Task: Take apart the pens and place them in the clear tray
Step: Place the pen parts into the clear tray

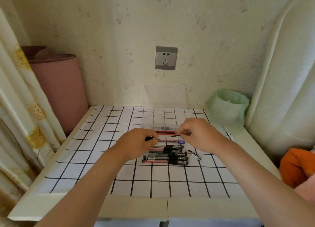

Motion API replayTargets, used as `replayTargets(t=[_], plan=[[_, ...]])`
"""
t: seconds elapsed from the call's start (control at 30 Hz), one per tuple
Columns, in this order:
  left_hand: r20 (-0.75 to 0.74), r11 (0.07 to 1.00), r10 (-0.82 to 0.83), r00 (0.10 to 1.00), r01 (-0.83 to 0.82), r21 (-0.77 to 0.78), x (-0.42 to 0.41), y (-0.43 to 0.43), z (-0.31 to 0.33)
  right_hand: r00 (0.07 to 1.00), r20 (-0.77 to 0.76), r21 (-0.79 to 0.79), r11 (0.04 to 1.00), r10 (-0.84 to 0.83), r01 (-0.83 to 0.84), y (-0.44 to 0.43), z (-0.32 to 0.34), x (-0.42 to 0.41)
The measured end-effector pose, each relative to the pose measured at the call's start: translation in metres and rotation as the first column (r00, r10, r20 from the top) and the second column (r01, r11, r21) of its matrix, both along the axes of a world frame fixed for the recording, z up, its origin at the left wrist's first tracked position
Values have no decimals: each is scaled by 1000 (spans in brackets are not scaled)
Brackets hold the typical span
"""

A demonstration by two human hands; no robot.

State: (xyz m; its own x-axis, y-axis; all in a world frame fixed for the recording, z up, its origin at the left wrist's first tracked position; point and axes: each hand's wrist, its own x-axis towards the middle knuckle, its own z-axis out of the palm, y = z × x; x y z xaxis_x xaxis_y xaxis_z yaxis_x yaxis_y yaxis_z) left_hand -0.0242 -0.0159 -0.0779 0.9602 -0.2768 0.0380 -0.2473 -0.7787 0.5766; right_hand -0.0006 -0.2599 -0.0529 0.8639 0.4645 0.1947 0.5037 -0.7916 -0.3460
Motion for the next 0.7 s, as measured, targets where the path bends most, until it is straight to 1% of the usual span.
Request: replayTargets(t=[0.07,0.17,0.27,0.37,0.43,0.5,0.6,0.7], plan=[[-5,999,-34,999,34,-2,-1,-4,0,1000,3,36,999,27,-27,5,-1,-2],[-17,997,-76,997,76,-30,-3,-10,-1,997,-38,106,993,64,-59,15,-4,-6],[0,996,-74,997,74,-48,-3,-13,0,995,-90,168,985,51,-36,18,-5,-9],[12,996,-60,998,61,-58,-2,-15,1,996,-75,123,991,-39,48,12,-2,-9],[11,997,-57,998,58,-58,-2,-18,1,997,-48,106,992,-64,69,10,0,-10],[0,995,-67,998,67,-73,-3,-22,0,996,-79,124,991,-44,53,10,-1,-15],[-4,994,-92,996,91,-57,-5,-28,-1,985,-168,141,990,42,-19,12,-6,-22],[-2,996,-85,996,84,-38,-5,-32,-1,986,-165,137,991,22,1,5,-9,-22]])
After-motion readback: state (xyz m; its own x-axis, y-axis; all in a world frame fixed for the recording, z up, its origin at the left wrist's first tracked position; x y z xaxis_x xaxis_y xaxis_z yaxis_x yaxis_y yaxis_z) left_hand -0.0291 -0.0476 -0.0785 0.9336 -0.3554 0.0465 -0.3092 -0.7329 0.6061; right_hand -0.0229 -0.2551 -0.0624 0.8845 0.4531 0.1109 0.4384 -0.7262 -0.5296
